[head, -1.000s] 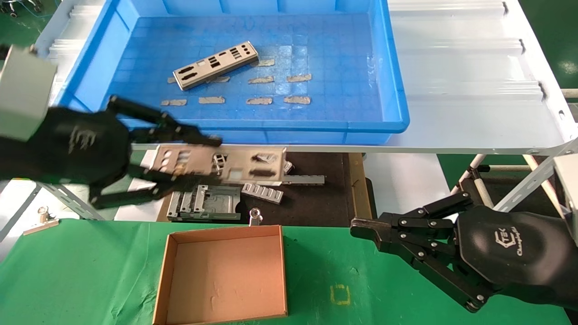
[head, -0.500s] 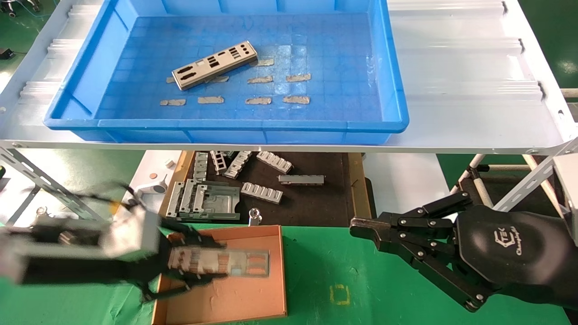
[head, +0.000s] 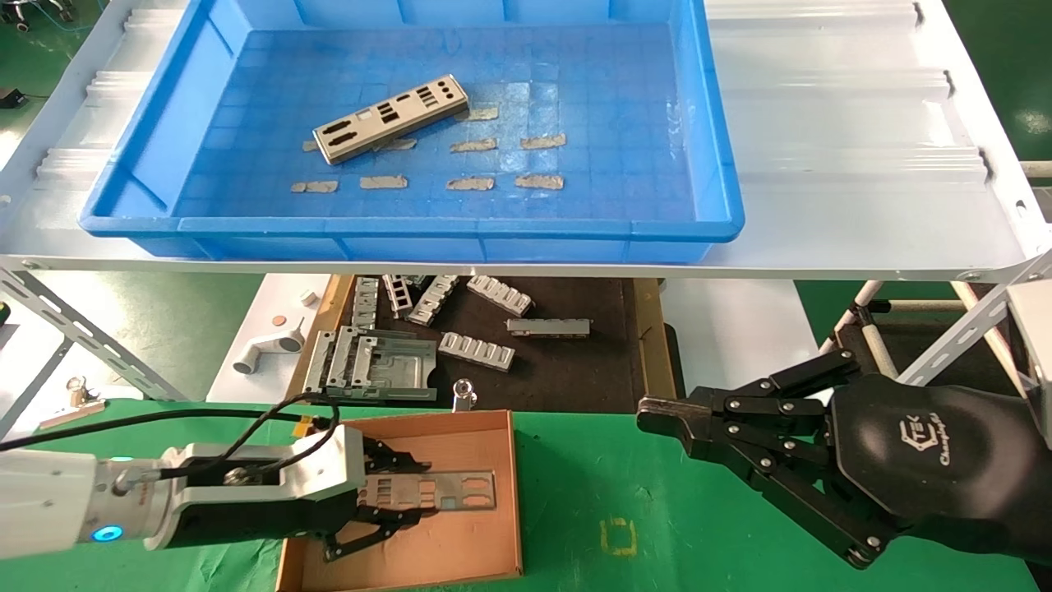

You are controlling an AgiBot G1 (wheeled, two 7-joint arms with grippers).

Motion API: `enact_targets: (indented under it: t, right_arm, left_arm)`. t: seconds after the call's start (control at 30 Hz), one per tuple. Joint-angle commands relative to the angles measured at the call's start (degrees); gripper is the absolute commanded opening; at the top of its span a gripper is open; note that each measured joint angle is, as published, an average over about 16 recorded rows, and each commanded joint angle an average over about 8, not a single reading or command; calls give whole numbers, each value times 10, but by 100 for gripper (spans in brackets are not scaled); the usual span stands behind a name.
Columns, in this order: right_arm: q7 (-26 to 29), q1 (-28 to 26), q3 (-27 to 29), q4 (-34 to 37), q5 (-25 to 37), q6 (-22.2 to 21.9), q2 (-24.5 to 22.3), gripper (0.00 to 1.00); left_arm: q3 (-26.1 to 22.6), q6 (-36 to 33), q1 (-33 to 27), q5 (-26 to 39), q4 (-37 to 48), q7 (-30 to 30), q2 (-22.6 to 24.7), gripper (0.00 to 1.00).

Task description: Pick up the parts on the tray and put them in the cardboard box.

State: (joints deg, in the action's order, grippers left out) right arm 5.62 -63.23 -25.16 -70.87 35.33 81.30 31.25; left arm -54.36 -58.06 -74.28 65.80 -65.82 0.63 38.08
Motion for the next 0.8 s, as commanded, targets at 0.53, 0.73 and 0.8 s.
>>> enact_targets:
  t: [0.53,0.73,0.8]
  right_arm:
    - [0,0,0,0,0,0,0,0]
    - [0,0,0,0,0,0,0,0]
    - [0,0,0,0,0,0,0,0]
  left_arm:
    - [-2,-16,-12,8,93,61,43,100]
    - [6,-42,-23,-11,101,71,38,100]
    - [11,-59,-27,-25,99,68,32,100]
